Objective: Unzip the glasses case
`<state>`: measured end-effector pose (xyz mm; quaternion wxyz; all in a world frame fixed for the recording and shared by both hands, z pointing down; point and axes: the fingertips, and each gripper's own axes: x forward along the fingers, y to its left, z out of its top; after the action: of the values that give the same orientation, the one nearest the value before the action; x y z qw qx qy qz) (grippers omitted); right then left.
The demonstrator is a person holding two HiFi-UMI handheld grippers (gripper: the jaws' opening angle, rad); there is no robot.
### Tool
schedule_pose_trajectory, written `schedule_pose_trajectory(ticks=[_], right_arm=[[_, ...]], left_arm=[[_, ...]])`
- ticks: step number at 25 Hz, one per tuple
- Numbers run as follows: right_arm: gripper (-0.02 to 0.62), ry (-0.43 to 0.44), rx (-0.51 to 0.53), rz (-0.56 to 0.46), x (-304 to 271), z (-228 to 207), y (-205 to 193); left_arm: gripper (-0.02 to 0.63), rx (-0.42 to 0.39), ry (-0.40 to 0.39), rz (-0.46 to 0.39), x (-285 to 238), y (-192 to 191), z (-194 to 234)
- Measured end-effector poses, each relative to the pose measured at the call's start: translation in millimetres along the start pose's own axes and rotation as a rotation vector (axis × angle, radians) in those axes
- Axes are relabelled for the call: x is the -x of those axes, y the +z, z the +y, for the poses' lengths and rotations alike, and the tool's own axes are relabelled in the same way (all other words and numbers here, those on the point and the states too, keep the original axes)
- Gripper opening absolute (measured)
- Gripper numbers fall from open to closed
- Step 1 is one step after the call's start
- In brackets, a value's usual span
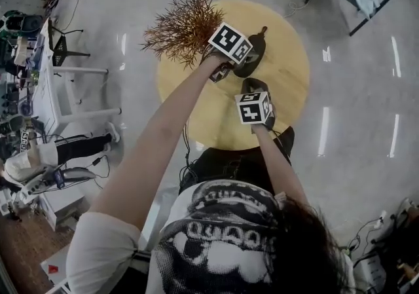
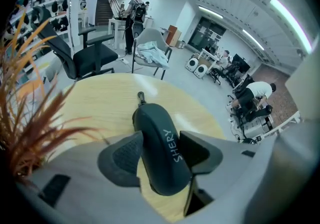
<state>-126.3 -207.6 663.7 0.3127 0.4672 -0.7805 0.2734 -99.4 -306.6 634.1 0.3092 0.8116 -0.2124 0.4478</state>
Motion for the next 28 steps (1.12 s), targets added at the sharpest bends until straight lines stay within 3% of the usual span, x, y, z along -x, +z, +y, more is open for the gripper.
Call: schedule_pose_trajectory(ticks=[14,28], right_arm=[[0.0,0.084,0.145,0.028,0,-36,9],[0.0,0.196,0.324,0.052,-13,-78,33]], left_arm=[[0.242,0.016,-0.011,-0.069,1,0,0],[0.244,0.021,0.021,-0.05,1,-1,-2]])
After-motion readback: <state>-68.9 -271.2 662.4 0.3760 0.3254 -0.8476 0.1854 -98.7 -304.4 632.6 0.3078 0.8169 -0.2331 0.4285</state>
